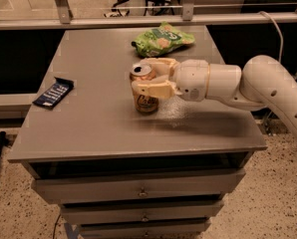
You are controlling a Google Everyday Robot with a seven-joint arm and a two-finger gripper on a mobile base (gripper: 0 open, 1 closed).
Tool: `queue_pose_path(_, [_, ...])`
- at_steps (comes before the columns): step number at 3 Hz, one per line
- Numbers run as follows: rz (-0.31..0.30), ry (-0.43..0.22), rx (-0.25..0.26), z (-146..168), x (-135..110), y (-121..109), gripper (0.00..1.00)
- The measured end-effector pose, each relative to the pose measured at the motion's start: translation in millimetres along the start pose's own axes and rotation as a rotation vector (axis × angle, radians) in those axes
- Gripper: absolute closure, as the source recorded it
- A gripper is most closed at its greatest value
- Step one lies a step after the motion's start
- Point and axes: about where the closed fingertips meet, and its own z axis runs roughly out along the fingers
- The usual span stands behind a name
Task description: Place orange can upright
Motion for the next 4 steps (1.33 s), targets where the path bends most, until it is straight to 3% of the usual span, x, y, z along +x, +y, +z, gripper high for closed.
queue_pose_path(1, [-0.008, 0.020, 0.001, -6.0, 0.1, -3.7, 0.04])
queue_pose_path(2, [-0.022, 0.064, 0.009, -21.5, 1.2, -9.2, 0.00])
queue_pose_path(3, [-0.037, 0.146, 0.049, -70.3, 3.6, -21.0, 0.00])
queue_pose_path(4, [-0.038, 0.158, 0.044, -77.1, 5.0, -21.2, 0.00])
